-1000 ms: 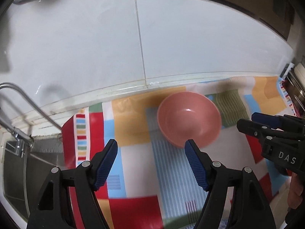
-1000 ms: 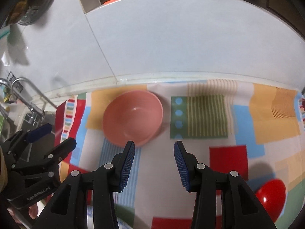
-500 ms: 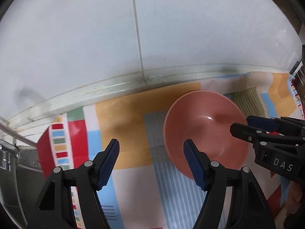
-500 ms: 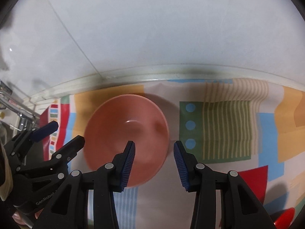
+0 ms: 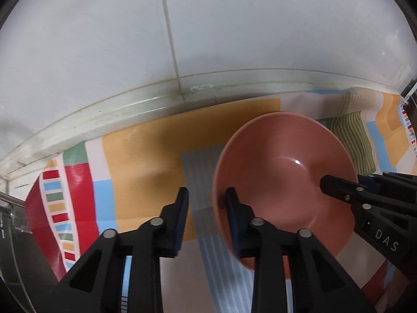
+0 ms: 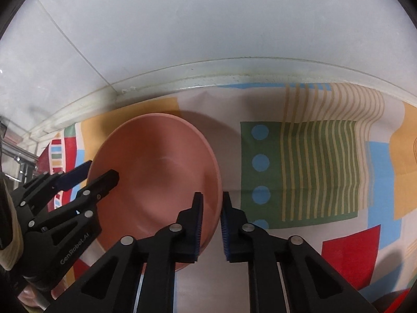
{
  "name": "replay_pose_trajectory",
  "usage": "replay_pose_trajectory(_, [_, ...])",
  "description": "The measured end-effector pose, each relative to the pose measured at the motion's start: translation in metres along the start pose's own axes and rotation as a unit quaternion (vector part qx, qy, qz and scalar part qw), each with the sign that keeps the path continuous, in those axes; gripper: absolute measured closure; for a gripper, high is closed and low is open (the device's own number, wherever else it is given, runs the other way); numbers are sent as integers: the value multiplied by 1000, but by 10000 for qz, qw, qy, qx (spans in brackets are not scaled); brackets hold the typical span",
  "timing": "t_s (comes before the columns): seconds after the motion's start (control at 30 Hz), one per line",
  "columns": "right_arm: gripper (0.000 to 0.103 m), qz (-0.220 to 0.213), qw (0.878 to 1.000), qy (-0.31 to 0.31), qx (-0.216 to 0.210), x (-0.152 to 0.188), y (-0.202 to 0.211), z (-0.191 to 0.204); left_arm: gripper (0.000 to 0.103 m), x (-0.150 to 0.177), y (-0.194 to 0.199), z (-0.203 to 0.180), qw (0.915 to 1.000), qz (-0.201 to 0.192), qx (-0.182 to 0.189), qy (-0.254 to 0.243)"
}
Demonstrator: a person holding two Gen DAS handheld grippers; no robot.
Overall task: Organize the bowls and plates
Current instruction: 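Close both grippers on the rim of the pink bowl, then lift the pink bowl and carry it toward the white bowl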
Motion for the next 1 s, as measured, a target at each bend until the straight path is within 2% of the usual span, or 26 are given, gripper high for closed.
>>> replay_pose_trajectory(0.1, [90, 15, 10000, -46, -42, 1, 0, 0, 91, -2, -4, -7, 10000, 25, 80, -38])
replay_pose_trajectory(0.13, [90, 20, 10000, -48, -34, 1, 0, 0, 92, -2, -4, -10, 9999, 31, 86, -54])
replay_pose_trajectory(0.37, [91, -1, 10000, -12, 50, 2, 3, 1, 92, -1, 6, -18, 10000, -16, 58, -40])
replay_pose_trajectory(0.67, [91, -135, 9999, -33, 72, 16, 37, 2, 92, 9, 43, -40, 9996, -240, 137, -56])
replay_pose_trajectory(1.0, [91, -382, 9990, -111, 195, 57, 90, -10, 92, 50, 107, -61, 9983, -436, 327, -194])
Point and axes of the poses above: each gripper's, at about its wrist camera, not at the fingertips, and y roughly against the way its jaws point, z to its left, x to its underside, the point moved 4 cm from there along -y, roughly the way its jaws point, and after that the axes turned 1 degree about x, right-handed, at the moved point
